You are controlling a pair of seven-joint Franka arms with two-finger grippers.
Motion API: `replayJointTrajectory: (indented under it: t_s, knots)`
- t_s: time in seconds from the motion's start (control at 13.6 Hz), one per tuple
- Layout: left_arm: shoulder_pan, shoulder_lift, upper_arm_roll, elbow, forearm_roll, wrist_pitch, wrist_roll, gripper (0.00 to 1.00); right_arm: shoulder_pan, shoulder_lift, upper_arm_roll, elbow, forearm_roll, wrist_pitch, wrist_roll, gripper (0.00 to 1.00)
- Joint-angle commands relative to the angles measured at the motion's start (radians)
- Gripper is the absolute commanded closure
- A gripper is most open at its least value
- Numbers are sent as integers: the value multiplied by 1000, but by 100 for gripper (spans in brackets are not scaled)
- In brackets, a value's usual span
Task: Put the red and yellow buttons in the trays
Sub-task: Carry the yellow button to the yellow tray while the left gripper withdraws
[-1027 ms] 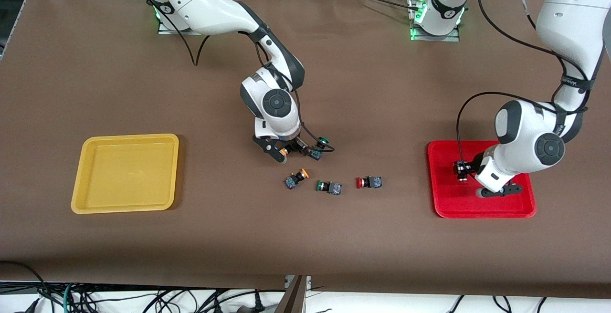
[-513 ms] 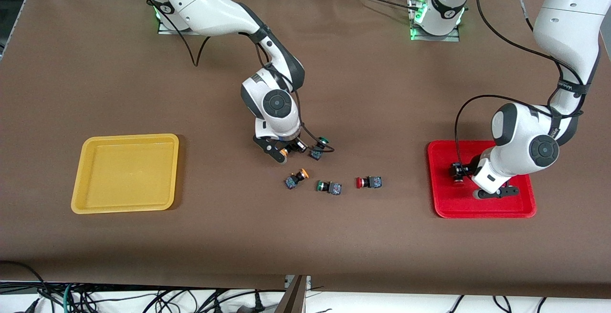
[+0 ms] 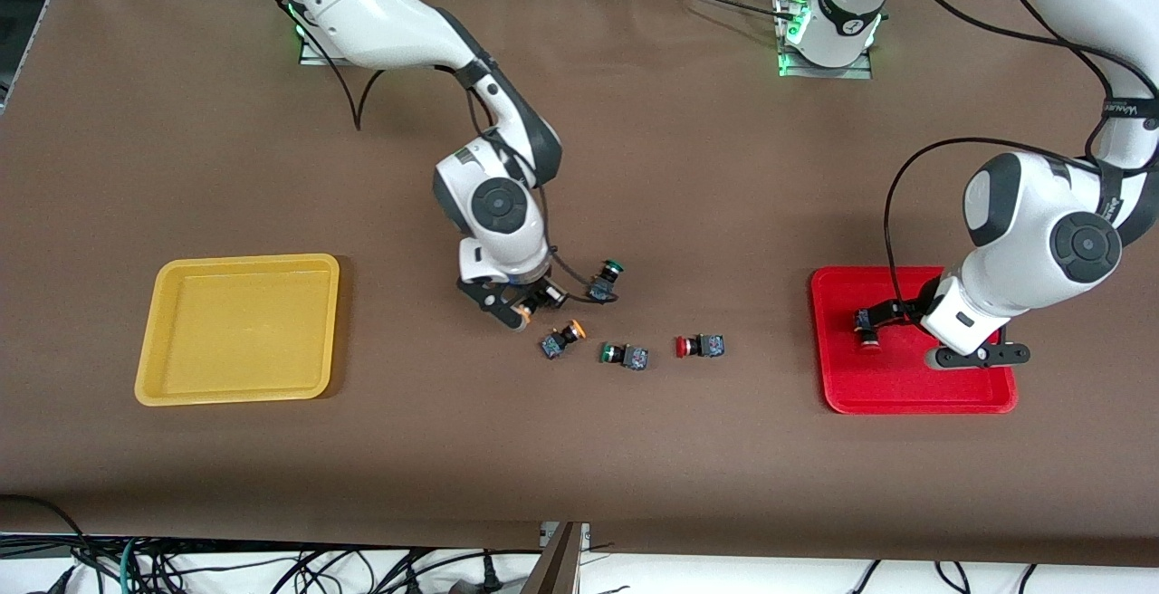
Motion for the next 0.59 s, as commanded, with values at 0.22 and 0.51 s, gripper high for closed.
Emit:
replayJointTrajectory:
  t_s: [0.22, 0.51]
  knots:
    - [-150, 61, -35, 136, 43, -11, 12, 0, -254, -122, -10, -16, 0, -235, -563, 90]
    - [-272, 150, -34, 202, 117, -10, 11, 0, -324, -139, -128, -25, 0, -307, -887, 90]
